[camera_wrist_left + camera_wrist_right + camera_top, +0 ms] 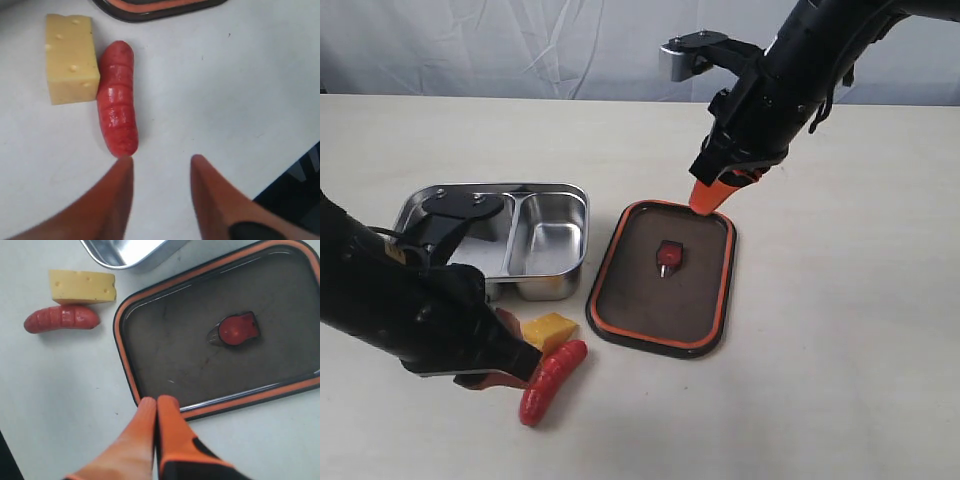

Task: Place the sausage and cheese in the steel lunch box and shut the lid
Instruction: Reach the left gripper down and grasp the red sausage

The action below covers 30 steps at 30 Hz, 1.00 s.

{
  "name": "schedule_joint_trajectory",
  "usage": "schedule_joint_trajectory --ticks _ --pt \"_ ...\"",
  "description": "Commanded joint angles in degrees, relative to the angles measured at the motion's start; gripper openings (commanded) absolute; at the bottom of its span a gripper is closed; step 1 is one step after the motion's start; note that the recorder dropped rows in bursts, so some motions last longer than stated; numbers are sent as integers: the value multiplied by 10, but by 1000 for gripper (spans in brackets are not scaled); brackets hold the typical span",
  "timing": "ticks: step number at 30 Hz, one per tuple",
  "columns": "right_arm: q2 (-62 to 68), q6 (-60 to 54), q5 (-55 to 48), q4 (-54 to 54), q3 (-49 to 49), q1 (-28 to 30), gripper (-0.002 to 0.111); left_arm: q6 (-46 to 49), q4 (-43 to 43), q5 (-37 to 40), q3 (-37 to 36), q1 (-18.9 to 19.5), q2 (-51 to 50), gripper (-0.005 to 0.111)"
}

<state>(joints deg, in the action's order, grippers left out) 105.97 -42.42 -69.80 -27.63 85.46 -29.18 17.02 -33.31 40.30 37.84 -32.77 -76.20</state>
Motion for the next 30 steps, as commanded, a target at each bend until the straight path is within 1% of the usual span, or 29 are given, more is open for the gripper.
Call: schedule_joint_trajectory --ticks 1,4,7,12,16,18,21,22,26,27,28,30 --pt "-4 -1 -2 -16 -1 12 0 -1 -35 -21 3 -4 -13 65" --pt "-4 -1 -2 -16 -1 12 0 -1 -38 -30 3 -4 -43 65" --pt "-4 -1 -2 -16 -1 12 0 -1 -18 -31 3 -4 -81 64" --pt "-4 -1 -2 -16 -1 12 0 -1 -21 -73 3 -4 -126 64" --pt "-4 -1 -2 -15 -1 12 0 -1 -21 -85 3 -4 -151 64" --pt "-4 -1 -2 -15 -1 12 0 0 -21 -104 3 -4 -162 64" --pt "-4 -1 -2 -15 -1 12 0 0 -23 -106 15 -6 -190 64" --pt "-4 -1 -2 -15 -1 12 0 1 -24 -106 20 -11 -196 64" --pt "-4 -1 -2 -14 -1 12 0 12 -26 -108 48 -58 -239 63" --pt "-4 -1 -2 -14 -1 12 0 9 -28 -104 50 -67 -249 59" --pt "-4 -1 -2 -14 -1 12 0 9 -33 -101 51 -74 -258 51" --pt "-4 -1 -2 -13 -1 12 0 9 -38 -91 51 -76 -271 30"
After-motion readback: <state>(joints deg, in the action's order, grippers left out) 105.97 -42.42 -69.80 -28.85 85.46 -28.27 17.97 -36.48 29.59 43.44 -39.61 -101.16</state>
